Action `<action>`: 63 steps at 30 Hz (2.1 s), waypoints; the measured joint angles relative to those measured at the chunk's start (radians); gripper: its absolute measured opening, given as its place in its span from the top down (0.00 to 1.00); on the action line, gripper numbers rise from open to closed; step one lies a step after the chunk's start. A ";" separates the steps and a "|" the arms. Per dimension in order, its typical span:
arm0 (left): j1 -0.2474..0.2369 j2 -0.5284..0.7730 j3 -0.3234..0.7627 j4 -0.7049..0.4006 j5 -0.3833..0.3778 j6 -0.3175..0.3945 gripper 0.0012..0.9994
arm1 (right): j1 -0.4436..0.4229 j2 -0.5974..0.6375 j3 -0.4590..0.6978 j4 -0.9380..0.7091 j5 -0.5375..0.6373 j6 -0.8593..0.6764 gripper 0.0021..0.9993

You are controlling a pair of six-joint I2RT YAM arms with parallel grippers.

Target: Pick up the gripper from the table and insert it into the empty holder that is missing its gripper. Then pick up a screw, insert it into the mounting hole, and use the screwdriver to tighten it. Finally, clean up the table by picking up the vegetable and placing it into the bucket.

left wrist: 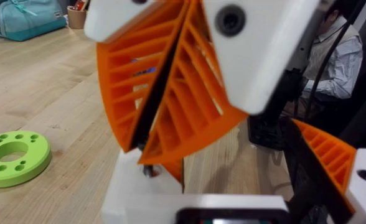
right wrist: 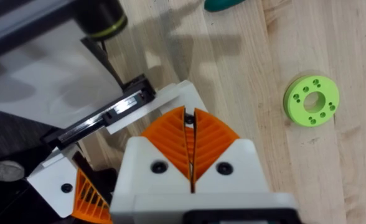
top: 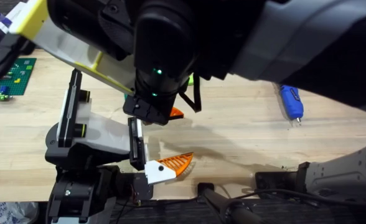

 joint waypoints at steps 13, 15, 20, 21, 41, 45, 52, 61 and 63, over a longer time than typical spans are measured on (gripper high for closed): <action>0.000 0.001 0.000 0.000 0.003 0.000 0.01 | 0.000 0.000 0.000 0.004 0.000 0.000 0.99; 0.000 0.001 0.000 0.000 0.003 0.000 0.01 | 0.000 0.000 0.000 0.004 0.000 0.000 0.99; 0.000 0.001 0.000 0.000 0.003 0.000 0.01 | 0.000 0.000 0.000 0.001 0.000 0.000 0.99; 0.000 0.001 0.000 0.000 0.004 0.000 0.01 | 0.000 0.000 0.000 0.000 0.000 0.000 0.99; 0.000 0.001 0.000 0.000 0.004 -0.007 0.01 | -0.035 -0.001 0.000 -0.040 -0.049 0.009 0.99; 0.000 0.001 0.000 0.000 0.004 -0.007 0.01 | -0.064 -0.001 0.000 -0.047 -0.064 0.009 0.99; 0.000 0.001 0.000 0.000 0.004 -0.007 0.01 | -0.061 -0.001 0.000 -0.048 -0.068 0.012 0.99; 0.000 0.001 0.000 0.000 0.004 -0.007 0.01 | -0.033 -0.019 -0.002 -0.060 -0.068 0.012 0.99; 0.000 0.001 0.000 0.000 0.004 -0.007 0.01 | -0.033 -0.033 -0.002 -0.062 -0.068 0.013 0.99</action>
